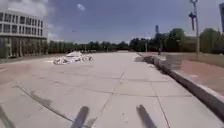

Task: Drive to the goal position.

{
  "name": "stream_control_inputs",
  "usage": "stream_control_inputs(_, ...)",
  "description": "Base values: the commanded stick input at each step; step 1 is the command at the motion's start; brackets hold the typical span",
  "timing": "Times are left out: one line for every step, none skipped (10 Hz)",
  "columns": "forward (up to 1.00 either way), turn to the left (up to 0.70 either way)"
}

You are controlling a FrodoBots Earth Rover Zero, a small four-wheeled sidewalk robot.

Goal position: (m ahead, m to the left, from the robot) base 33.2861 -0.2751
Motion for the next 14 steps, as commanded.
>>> stream_control_inputs(0.7, -0.35)
stream_control_inputs(0.7, -0.33)
stream_control_inputs(0.7, -0.12)
stream_control_inputs(0.7, 0.0)
stream_control_inputs(0.7, 0.0)
stream_control_inputs(0.7, 0.0)
stream_control_inputs(0.7, 0.0)
stream_control_inputs(0.7, 0.0)
stream_control_inputs(0.7, 0.0)
stream_control_inputs(0.7, 0.0)
stream_control_inputs(0.7, 0.0)
stream_control_inputs(0.7, 0.0)
stream_control_inputs(0.7, 0.0)
stream_control_inputs(0.7, 0.0)
